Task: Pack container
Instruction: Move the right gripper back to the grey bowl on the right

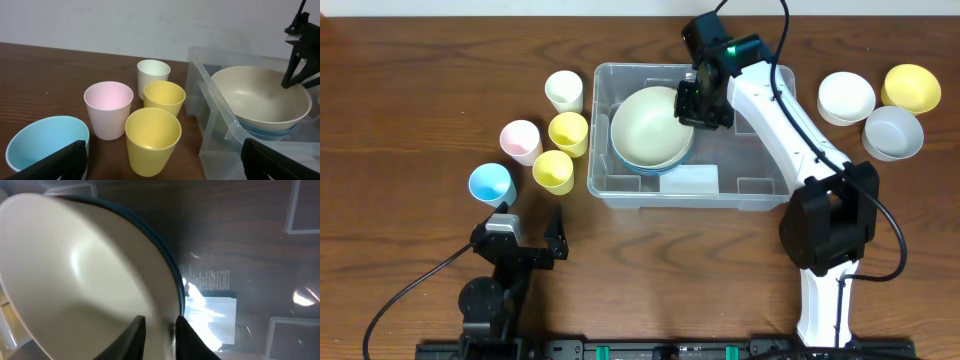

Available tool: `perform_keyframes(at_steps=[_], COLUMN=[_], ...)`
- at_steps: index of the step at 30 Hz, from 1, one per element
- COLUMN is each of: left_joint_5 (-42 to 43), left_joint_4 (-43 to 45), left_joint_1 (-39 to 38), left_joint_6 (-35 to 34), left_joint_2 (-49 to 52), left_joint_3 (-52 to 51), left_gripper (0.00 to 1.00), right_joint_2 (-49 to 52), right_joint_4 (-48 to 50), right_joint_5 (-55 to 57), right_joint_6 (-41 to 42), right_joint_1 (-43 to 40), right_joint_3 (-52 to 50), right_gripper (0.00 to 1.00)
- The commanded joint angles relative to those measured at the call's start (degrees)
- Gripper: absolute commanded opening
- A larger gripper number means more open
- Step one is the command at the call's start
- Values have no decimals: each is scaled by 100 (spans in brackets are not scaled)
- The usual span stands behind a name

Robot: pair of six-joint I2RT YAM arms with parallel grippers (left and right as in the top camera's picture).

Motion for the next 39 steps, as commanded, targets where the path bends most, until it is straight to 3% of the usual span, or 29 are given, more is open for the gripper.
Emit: perform_keyframes(at_steps=[1,10,15,17,21,23,28,30,39], left_joint_5=[-48,-48,-48,-48,-48,-48,-48,-48,-48], left_joint_4=[-55,-55,-55,-55,-55,-55,-55,-55,-55], left_joint_1=[35,35,35,35,35,35,35,35,35], left_joint_6=[-26,-26,-26,-26,-26,-26,-28,-28,-26], left_joint_2=[-35,-35,-35,-35,-35,-35,-35,-35,-35], left_joint_3=[-177,-177,-177,-177,-177,-177,-177,-177,-177], left_gripper=[98,98,98,98,98,98,98,98,98], right_joint_2=[-2,-2,-20,-55,-216,-341,-721,-898,-920], right_joint_4=[4,7,44,24,-149,-282,-614,-662,-1049], right_joint_5=[-48,-44,245,535,605,627,726,732,1320], right_joint_6=[-26,-26,-76,-79,-122,-138,-136,-138,-243], right_joint_1=[70,68,39,-33,-376,-640,-1620,-2127,-4146], right_joint_3=[13,13,33,125,498,713,1233,1298,901], right_gripper=[23,17,23,27,60,67,69,75,86])
